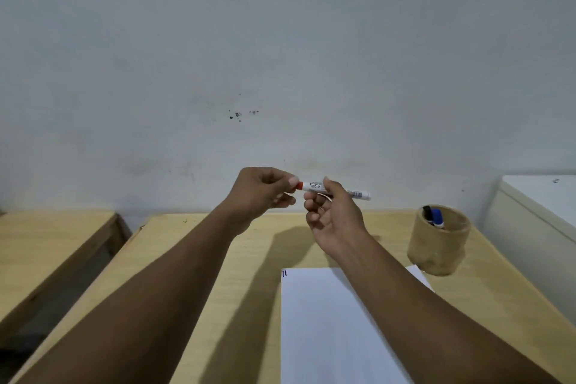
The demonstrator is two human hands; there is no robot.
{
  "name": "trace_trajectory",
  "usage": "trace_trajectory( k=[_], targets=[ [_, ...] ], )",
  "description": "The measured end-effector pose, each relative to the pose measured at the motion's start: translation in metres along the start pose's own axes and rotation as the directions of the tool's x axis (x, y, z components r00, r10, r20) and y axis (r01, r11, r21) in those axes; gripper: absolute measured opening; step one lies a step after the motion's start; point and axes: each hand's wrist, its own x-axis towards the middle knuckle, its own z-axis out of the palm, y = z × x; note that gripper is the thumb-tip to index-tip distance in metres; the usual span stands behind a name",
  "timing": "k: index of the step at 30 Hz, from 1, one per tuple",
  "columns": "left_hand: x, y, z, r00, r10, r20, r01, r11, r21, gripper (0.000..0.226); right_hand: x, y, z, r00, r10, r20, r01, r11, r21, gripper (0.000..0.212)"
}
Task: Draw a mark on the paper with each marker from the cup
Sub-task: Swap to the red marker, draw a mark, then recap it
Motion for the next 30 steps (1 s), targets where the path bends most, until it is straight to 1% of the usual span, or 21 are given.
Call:
trace_trajectory(
  k=[3,6,9,11,12,13,14,16,17,18,20,23,25,27,30],
  targets=[
    [-0.006,-0.018,-0.008,0.999,-0.021,-0.025,0.021,1.000,0.007,0.026,0.003,0.014,-0.001,0.999,0.034,0.016,-0.033,0.997,-0.070,0.022],
    [-0.011,-0.030,-0.012,0.999,-0.043,-0.011,0.043,0.999,0.021,0.031,0.006,0.023,-0.007,0.996,0.067,0.064,-0.057,0.987,-0.152,0.020],
    [-0.017,-0.040,-0.019,0.997,-0.081,-0.012,0.081,0.996,-0.029,0.027,0.011,0.022,-0.015,0.984,0.032,0.173,0.015,0.964,-0.267,0.013],
    [-0.021,-0.051,-0.030,0.991,-0.114,-0.076,0.108,0.991,-0.079,0.029,0.015,0.013,-0.023,0.976,-0.006,0.216,0.077,0.944,-0.321,0.012],
    [-0.023,-0.060,-0.037,0.987,-0.123,-0.104,0.118,0.991,-0.056,0.030,0.016,0.008,-0.028,0.975,-0.015,0.221,0.091,0.937,-0.337,0.010],
    [-0.025,-0.067,-0.044,0.985,-0.124,-0.117,0.127,0.991,0.027,0.030,0.017,0.003,-0.034,0.975,-0.012,0.221,0.093,0.928,-0.361,0.007],
    [-0.028,-0.076,-0.049,0.986,-0.120,-0.113,0.138,0.977,0.161,0.028,0.017,-0.001,-0.039,0.975,0.006,0.221,0.086,0.911,-0.403,0.005],
    [-0.034,-0.090,-0.051,0.990,-0.129,-0.056,0.140,0.885,0.444,0.022,0.017,0.000,-0.049,0.974,0.061,0.219,0.066,0.845,-0.530,0.012],
    [-0.037,-0.094,-0.048,0.989,-0.143,-0.018,0.131,0.838,0.530,0.019,0.016,0.003,-0.053,0.974,0.076,0.213,0.067,0.803,-0.592,0.015],
    [-0.040,-0.096,-0.042,0.988,-0.151,0.014,0.115,0.806,0.581,0.018,0.015,0.009,-0.056,0.976,0.080,0.205,0.071,0.766,-0.639,0.016],
    [-0.043,-0.098,-0.030,0.989,-0.140,0.057,0.069,0.755,0.652,0.016,0.013,0.021,-0.062,0.979,0.053,0.195,0.097,0.725,-0.682,0.016],
    [-0.046,-0.097,-0.020,0.984,-0.146,0.100,0.028,0.685,0.728,0.014,0.012,0.039,-0.071,0.982,-0.029,0.187,0.157,0.676,-0.720,0.008],
    [-0.045,-0.095,-0.017,0.984,-0.133,0.122,-0.004,0.661,0.750,0.013,0.011,0.050,-0.075,0.984,-0.054,0.169,0.166,0.624,-0.763,0.006],
    [-0.042,-0.091,-0.019,0.982,-0.108,0.153,-0.050,0.633,0.772,0.011,0.011,0.057,-0.076,0.985,-0.070,0.155,0.166,0.598,-0.784,0.007],
    [-0.036,-0.087,-0.024,0.968,-0.165,0.191,-0.073,0.541,0.838,0.006,0.012,0.060,-0.076,0.986,-0.077,0.150,0.166,0.587,-0.793,0.008]
  ],
)
